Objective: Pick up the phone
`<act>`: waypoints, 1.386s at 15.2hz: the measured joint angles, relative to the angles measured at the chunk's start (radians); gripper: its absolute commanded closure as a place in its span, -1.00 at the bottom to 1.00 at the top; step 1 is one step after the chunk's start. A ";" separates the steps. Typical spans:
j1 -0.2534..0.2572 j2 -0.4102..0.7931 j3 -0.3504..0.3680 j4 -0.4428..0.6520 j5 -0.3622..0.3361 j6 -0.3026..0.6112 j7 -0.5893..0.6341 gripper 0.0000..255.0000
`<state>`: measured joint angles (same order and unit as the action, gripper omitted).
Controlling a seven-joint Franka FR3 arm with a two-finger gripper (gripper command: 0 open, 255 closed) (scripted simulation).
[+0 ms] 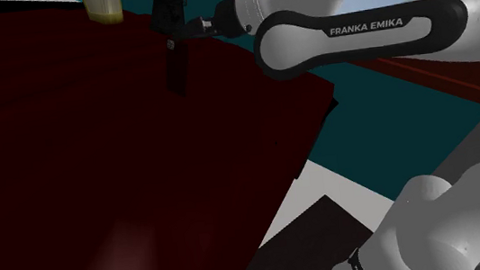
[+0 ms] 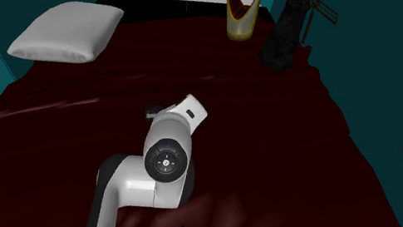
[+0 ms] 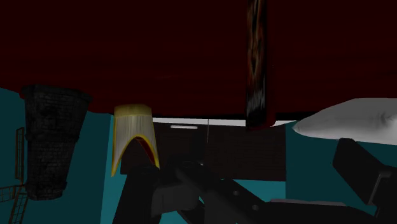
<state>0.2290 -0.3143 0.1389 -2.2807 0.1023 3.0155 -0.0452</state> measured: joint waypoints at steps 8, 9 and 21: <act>0.003 0.010 0.002 -0.037 0.002 0.049 -0.001 1.00; 0.003 0.010 0.002 -0.037 0.002 0.049 -0.001 1.00; -0.003 -0.010 0.001 0.025 -0.002 -0.033 0.003 1.00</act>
<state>0.2261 -0.3239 0.1398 -2.2555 0.1000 2.9826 -0.0425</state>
